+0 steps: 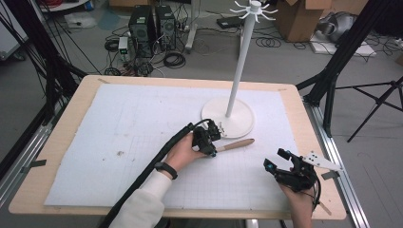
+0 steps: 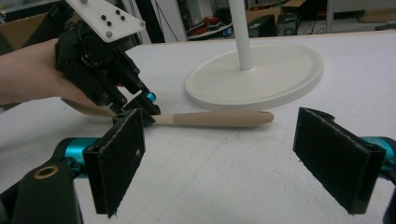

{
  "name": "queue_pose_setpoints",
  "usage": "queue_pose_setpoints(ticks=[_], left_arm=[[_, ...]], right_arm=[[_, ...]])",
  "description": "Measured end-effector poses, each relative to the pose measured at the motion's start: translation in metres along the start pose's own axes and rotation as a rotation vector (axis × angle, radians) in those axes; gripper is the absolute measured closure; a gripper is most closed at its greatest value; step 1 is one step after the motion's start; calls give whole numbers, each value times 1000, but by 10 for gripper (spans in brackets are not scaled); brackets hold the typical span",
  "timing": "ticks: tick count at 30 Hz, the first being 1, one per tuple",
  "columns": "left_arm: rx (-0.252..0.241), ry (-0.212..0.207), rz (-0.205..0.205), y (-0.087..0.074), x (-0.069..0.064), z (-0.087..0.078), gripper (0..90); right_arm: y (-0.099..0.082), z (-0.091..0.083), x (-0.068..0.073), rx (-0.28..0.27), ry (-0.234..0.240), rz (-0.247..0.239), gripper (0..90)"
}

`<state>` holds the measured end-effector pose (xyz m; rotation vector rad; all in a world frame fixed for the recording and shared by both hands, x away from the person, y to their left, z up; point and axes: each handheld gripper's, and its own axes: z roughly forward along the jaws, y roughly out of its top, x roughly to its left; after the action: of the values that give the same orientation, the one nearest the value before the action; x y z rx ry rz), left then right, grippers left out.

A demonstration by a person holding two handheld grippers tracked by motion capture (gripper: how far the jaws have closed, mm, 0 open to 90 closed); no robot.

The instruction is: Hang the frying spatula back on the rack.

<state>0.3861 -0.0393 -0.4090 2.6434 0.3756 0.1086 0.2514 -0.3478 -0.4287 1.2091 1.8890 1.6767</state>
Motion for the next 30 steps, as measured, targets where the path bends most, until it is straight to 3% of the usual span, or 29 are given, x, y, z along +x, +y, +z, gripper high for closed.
queue_pose_setpoints(ticks=[19, 27, 30], left_arm=[[-170, -1, -11, -17, 2, -53, 778], [-318, 24, -14, -35, -4, -91, 778], [-375, 54, -18, -45, -7, -105, 778]], right_arm=[[-1, 5, 3, 8, 3, -6, 152], [0, 9, 8, 13, 13, -15, 154], [1, 12, 11, 17, 16, -28, 154]])
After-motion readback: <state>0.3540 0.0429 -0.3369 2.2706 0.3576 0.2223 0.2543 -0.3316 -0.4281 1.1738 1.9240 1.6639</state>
